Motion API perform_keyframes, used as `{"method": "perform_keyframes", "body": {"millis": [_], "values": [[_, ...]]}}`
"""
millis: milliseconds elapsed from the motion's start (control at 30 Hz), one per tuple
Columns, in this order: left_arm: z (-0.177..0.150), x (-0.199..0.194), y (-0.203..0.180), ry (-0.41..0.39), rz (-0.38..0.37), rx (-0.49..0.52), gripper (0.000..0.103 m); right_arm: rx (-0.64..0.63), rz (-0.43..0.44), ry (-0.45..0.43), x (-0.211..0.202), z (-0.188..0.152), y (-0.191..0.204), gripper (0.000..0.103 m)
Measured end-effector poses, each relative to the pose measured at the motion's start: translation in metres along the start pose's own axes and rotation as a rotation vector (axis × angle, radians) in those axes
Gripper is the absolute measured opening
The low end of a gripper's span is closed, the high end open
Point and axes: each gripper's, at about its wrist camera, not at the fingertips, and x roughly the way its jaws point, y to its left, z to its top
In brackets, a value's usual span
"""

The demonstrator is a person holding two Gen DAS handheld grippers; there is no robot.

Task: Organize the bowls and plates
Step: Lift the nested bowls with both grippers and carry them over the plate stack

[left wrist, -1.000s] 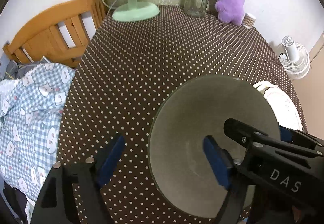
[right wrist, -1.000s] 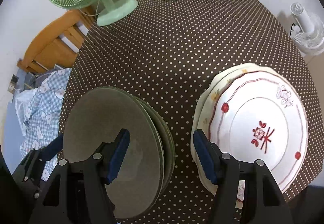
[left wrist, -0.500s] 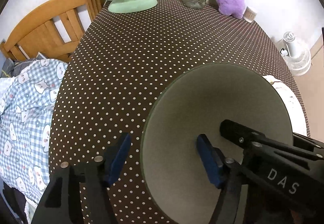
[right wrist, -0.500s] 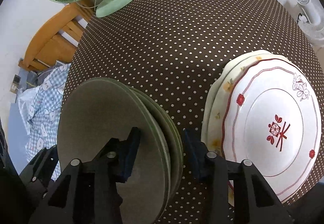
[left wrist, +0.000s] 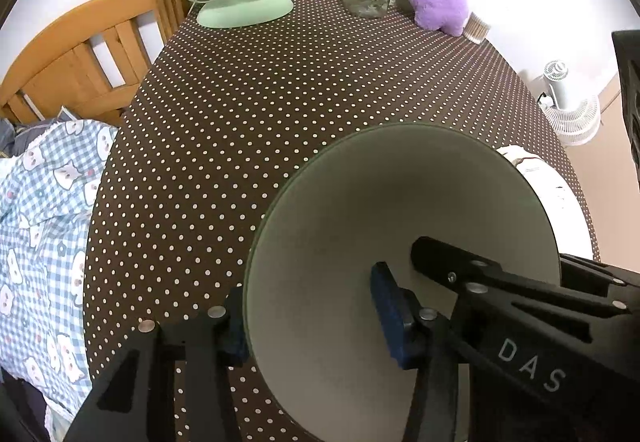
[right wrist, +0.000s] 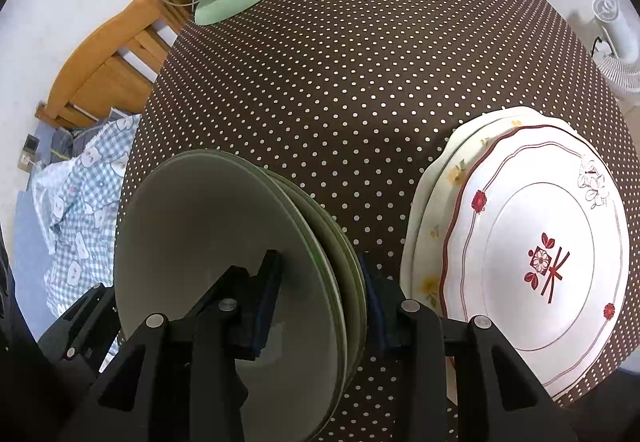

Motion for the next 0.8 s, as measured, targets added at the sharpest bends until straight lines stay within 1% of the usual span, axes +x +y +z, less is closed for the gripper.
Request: {"method": "perform_keyframes", "body": {"millis": [167,367,533,800], "values": [[-0.001,-0.002,0.002,0.009,-0.03,-0.02,0.049,0.0,-0.008,0.001,-0.001,-0.001,0.0,0.042],[-0.005,-0.004,-0.004,0.02,-0.038,-0.018,0.049,0.014,-0.007,0.007,-0.004,-0.005,-0.007,0.042],[-0.005,-0.008,-0.015,0.025,-0.04,-0.016,0.049,0.028,0.0,0.018,-0.011,-0.009,-0.017,0.042],[0.005,-0.027,-0.04,-0.003,-0.033,-0.016,0.049,0.007,0.01,-0.007,-0.036,-0.007,-0.029,0.042]]}}
